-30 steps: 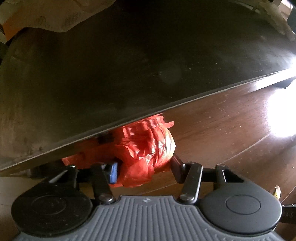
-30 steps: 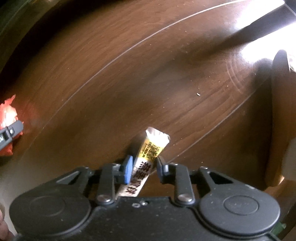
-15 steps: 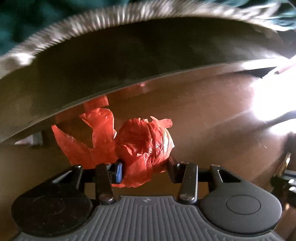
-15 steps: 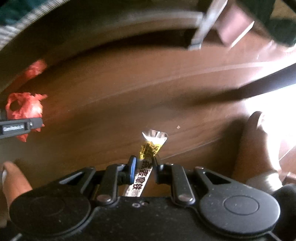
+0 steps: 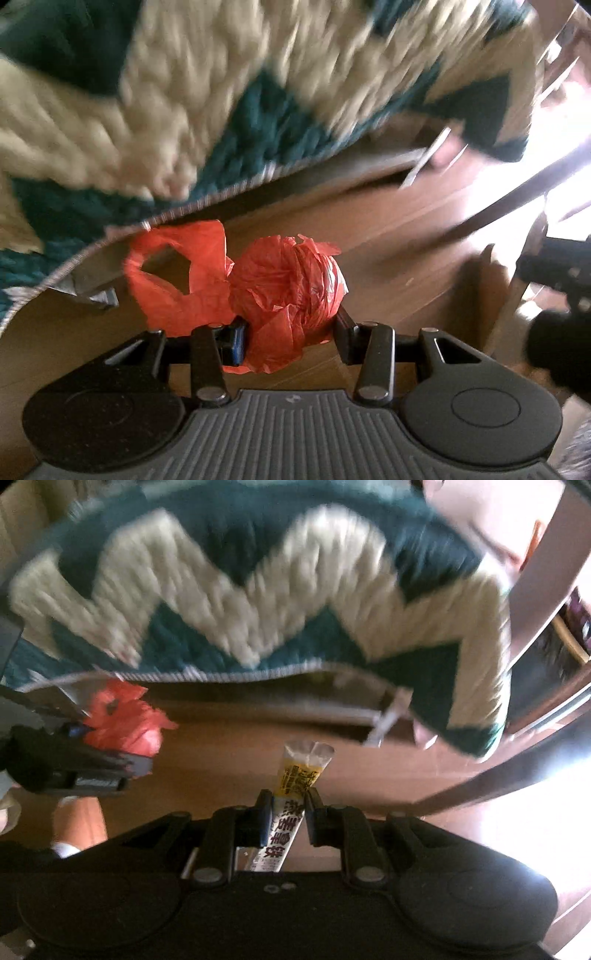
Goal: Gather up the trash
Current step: 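Carry red bag and snack wrapper over green bin and open both tools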
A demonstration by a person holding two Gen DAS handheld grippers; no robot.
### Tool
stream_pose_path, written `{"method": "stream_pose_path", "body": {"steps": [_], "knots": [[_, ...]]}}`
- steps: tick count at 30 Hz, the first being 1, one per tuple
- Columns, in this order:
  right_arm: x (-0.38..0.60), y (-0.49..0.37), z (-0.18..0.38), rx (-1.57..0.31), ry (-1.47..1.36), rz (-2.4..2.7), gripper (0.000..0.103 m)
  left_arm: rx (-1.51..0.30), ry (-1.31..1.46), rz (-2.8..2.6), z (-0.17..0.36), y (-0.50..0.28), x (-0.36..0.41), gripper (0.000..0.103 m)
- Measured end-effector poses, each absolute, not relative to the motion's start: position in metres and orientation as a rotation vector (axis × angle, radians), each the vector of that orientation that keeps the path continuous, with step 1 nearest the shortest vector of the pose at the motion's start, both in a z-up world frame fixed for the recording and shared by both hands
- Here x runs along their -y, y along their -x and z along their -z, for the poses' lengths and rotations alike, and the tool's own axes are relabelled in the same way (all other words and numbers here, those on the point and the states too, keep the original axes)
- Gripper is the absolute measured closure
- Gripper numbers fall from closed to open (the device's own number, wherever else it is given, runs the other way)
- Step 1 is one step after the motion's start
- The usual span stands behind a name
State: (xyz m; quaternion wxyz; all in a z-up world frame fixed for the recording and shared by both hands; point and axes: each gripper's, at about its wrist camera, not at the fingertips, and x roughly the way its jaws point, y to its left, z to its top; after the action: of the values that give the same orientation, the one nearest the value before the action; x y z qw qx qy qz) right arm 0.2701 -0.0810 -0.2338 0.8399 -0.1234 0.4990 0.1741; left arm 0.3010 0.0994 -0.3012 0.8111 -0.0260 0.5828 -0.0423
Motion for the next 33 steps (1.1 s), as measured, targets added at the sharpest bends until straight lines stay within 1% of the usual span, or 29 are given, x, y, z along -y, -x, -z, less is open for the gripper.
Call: {"method": "stream_pose_path", "body": {"steps": [7, 15, 18, 26, 33], "knots": [[0.127, -0.238, 0.136, -0.866, 0.225, -0.399, 0.086, -1.066, 0.112, 0.109, 0.195, -0.268, -0.076, 0.059], [0.176, -0.199, 0.033, -0.669, 0.202, -0.414, 0.086, -0.932, 0.101, 0.162, 0.089, -0.237, -0.041, 0.059], [0.198, -0.193, -0.007, -0.614, 0.174, -0.406, 0.086, -0.871, 0.077, 0.195, 0.055, -0.231, -0.019, 0.059], [0.266, -0.182, -0.101, -0.475, 0.140, -0.331, 0.086, -0.675, -0.006, 0.298, -0.062, -0.226, 0.055, 0.059], [0.330, -0.176, -0.184, -0.285, 0.124, -0.206, 0.086, -0.565, 0.044, 0.439, -0.160, -0.244, 0.115, 0.059]]}}
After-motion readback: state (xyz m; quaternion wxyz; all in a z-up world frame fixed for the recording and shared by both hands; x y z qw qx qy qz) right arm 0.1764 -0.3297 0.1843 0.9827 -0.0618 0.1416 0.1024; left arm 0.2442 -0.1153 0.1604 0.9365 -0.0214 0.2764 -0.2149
